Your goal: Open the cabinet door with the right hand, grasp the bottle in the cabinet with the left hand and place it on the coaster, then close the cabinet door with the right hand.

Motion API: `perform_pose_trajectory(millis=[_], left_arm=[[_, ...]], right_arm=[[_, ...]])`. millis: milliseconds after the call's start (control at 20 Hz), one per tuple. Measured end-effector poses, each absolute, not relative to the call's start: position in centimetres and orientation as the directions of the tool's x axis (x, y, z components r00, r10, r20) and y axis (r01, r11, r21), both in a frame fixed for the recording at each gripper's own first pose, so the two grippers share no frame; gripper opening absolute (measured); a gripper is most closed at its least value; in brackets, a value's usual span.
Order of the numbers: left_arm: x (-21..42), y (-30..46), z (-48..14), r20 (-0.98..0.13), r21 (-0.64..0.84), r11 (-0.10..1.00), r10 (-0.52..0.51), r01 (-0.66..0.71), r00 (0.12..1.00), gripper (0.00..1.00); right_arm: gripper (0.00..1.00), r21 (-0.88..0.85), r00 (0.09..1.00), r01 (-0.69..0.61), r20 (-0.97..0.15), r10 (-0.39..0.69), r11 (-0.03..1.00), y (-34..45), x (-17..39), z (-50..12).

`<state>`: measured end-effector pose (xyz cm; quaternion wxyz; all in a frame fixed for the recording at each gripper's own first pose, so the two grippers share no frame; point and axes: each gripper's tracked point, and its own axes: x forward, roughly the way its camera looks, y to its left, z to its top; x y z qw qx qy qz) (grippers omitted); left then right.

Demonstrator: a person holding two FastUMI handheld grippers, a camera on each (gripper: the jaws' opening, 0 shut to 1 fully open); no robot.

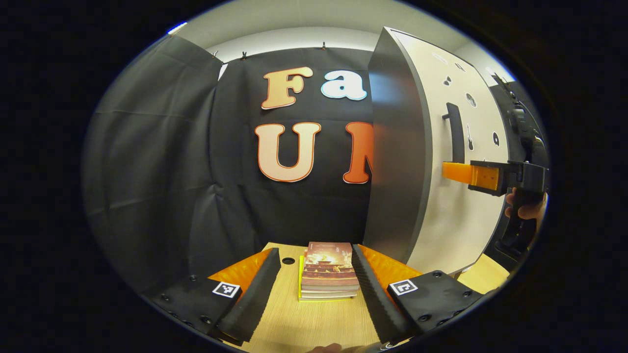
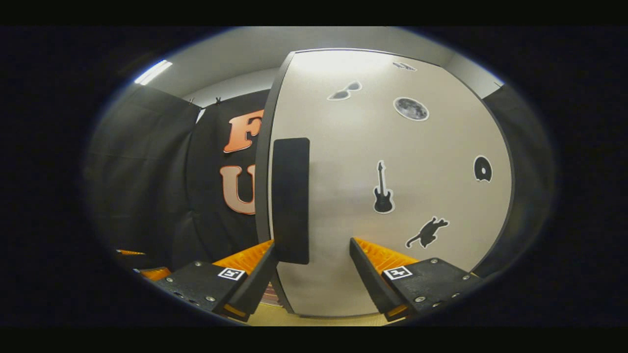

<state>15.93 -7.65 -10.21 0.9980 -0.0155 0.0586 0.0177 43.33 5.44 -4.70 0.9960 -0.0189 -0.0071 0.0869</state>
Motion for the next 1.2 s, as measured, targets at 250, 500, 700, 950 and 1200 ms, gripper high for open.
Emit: perform_pose_trajectory(millis=[250,500,700,950,1200], left_arm=[[12.5,-8.3,-8.0,-0.099,-0.042,0.998,0.042,-0.046,0.994,0.95],[7.7,-10.6,-5.3,-0.077,-0.036,0.999,0.031,-0.034,0.997,0.95],[3.4,-12.4,-3.3,-0.058,-0.018,1.0,0.022,-0.023,0.998,0.96],[-1.5,-14.6,-1.6,-0.036,-0.017,1.0,0.008,-0.009,0.999,0.95],[-4.7,-16.5,-0.5,-0.006,-0.002,1.0,-0.01,0.01,1.0,0.96]], right_arm=[[0.89,0.023,0.975,-0.22,-0.01,0.22,0.975,6.1,42.0,-4.3],[0.89,0.019,0.976,-0.217,-0.002,0.217,0.976,3.9,33.6,-2.9],[0.89,0.006,0.988,-0.151,-0.023,0.151,0.989,0.1,26.3,-3.1],[0.89,-0.021,0.997,-0.072,-0.025,0.072,0.997,-3.8,18.4,-3.5],[0.89,-0.016,0.998,-0.062,-0.031,0.061,0.998,-5.1,14.2,-3.6]])
